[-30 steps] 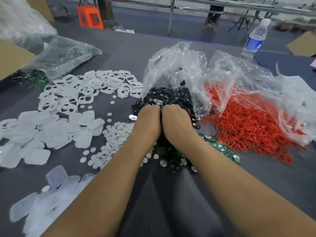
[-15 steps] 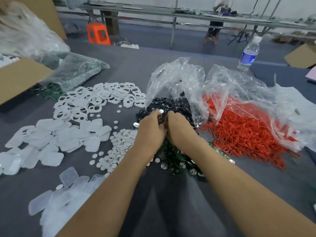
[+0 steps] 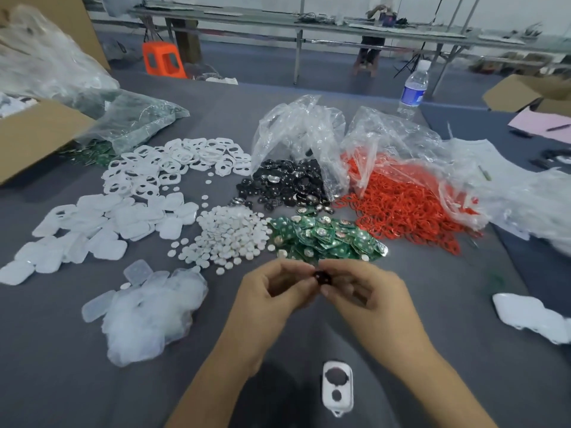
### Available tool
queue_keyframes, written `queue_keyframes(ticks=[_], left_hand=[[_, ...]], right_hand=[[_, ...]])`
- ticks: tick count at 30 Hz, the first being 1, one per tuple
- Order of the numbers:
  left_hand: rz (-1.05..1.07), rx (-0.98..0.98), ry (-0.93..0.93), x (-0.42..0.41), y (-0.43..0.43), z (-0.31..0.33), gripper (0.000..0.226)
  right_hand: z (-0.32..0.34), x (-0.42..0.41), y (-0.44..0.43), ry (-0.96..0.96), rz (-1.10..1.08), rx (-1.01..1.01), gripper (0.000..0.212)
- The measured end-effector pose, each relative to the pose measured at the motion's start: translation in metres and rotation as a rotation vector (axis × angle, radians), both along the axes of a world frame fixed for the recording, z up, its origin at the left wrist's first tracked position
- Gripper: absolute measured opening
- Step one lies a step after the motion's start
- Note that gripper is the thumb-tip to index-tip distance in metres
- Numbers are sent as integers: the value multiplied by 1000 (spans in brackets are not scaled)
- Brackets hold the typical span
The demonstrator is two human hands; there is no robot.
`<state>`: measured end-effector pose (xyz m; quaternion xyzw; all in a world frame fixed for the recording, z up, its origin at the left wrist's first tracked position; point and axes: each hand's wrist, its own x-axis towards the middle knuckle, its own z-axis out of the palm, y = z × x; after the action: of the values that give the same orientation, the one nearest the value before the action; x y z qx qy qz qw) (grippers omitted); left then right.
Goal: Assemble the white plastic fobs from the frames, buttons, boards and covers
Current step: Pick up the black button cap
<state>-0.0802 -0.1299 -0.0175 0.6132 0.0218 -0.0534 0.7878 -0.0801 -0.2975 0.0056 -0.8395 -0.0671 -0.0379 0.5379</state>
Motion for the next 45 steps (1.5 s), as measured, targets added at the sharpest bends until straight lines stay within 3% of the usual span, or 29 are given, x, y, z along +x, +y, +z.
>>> queue_keyframes(ticks=[9,15,22,28,32,36,40,45], left_hand=[[-69,-110,-75,-85,-12,11,27],[-56,-35,-154,-105,-14,16,20],[-56,9,-189,-113,-17,14,17],[-54,83,-177,-114,-21,15,9],[-68,105,-92,-114,-22,15,15],[-72,76,-27,-112,-21,13,12],[-101,45,-17,-113,-19,13,13],[-117,59,-87,-116,-23,15,20]], right_hand=[[7,-96,-18,-118,-30,256,37],[2,-120,-13,-92,-47,538,28],[-2,-131,-11,-101,-90,562,26],[0,-134,-11,-88,-92,476,16],[-2,-135,-15,-65,-92,408,19],[-6,-135,-20,-66,-65,192,34],[-7,-131,-24,-176,-103,-43,27],[-8,-131,-27,-90,-46,11,30]])
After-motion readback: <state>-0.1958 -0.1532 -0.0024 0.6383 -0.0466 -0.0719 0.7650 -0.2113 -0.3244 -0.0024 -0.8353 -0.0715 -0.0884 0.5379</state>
